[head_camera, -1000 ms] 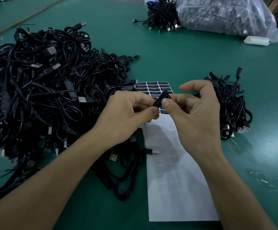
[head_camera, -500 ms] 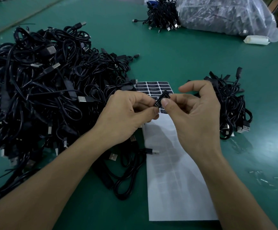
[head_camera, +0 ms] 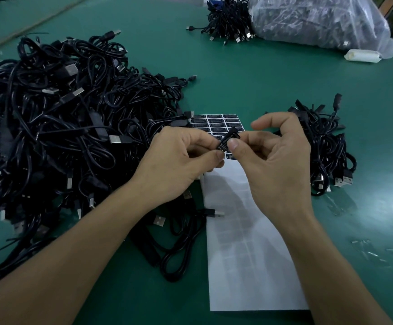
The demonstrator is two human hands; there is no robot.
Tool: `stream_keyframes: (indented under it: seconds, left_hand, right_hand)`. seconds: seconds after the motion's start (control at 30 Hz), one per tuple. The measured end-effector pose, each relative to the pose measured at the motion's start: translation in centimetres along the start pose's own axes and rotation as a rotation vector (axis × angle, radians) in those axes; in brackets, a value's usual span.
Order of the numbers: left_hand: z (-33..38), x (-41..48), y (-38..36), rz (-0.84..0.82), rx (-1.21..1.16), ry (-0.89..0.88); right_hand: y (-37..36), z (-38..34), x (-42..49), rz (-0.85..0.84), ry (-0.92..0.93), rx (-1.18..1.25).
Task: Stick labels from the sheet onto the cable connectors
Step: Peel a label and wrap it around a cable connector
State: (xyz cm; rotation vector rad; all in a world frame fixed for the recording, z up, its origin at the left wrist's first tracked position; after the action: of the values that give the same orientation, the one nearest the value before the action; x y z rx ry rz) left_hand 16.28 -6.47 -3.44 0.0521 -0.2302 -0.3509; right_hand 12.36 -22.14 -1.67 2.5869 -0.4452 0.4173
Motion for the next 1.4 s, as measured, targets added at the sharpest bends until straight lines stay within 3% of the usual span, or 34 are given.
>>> stream_keyframes:
  seconds: [0.7, 1.4]
  left_hand:
    - [0.7, -0.1, -0.2, 0.091, 0.000, 0.015]
    - [0.6, 0.0, 0.0, 0.057, -0.054, 0.028]
  right_hand:
    - [-0.3, -0.8, -0.7, 0.080, 0.128, -0.127]
    - [-0.4, -1.0, -1.0, 0.157, 0.215, -0.169]
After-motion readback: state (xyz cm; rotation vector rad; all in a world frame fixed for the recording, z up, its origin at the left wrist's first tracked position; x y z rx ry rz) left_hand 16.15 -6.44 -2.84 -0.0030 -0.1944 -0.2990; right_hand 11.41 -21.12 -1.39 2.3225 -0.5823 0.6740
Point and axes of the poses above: each hand's wrist, its own x-axis towards the middle knuckle, its own y-axis out of the back of the hand, z = x × y, the point moved 2 cm from there along x, towards the middle knuckle, and after that the axes turned 11 degrees about -x, right-handed, at the moved point
